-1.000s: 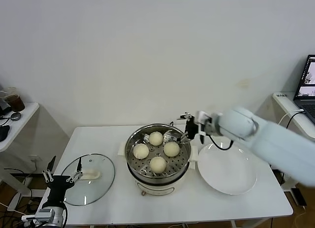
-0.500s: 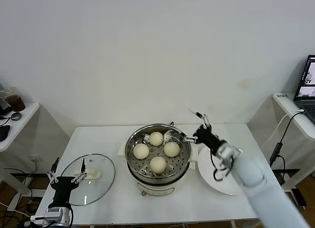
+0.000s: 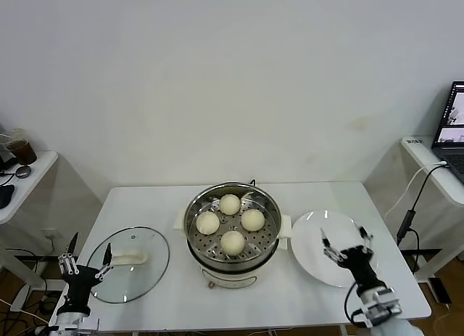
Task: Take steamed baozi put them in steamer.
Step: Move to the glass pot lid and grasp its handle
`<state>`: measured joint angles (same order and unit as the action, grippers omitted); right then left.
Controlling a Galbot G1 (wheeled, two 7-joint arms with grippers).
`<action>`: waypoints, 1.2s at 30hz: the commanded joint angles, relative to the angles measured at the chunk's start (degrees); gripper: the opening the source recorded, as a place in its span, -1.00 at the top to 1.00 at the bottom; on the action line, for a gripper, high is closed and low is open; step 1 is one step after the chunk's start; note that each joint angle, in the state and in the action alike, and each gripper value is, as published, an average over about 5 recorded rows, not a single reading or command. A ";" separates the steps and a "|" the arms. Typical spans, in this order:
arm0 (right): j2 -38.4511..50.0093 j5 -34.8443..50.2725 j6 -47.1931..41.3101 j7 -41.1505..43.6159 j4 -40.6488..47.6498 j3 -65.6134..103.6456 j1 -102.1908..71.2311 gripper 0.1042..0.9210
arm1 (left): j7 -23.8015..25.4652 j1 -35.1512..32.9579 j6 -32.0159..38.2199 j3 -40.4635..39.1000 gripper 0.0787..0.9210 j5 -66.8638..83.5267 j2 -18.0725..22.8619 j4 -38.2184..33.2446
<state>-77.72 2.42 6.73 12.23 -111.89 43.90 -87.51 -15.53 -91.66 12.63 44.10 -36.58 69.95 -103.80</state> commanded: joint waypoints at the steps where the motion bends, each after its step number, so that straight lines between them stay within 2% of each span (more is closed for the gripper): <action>1: -6.19 4.65 -4.89 -1.69 -2.65 7.91 -8.45 -0.76 | -7.67 0.30 6.84 1.99 -0.77 -38.69 -3.27 12.62; 16: -6.87 4.84 -3.65 -1.73 -0.93 8.22 -8.97 -0.76 | -4.78 12.11 5.68 -3.82 -0.77 -43.40 -7.14 23.41; 25: -7.74 3.35 -2.59 -1.68 -0.59 7.30 -9.43 -0.76 | -3.40 16.76 4.81 -5.86 -0.77 -41.99 -8.34 25.80; 36: -7.94 1.96 -2.23 -1.37 -0.19 6.37 -9.50 -0.76 | -2.11 20.82 3.97 -8.33 -0.77 -41.27 -7.74 28.21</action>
<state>-85.31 4.89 4.47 10.81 -112.13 50.27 -96.60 -18.17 -74.92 16.69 37.39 -77.04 62.59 -78.38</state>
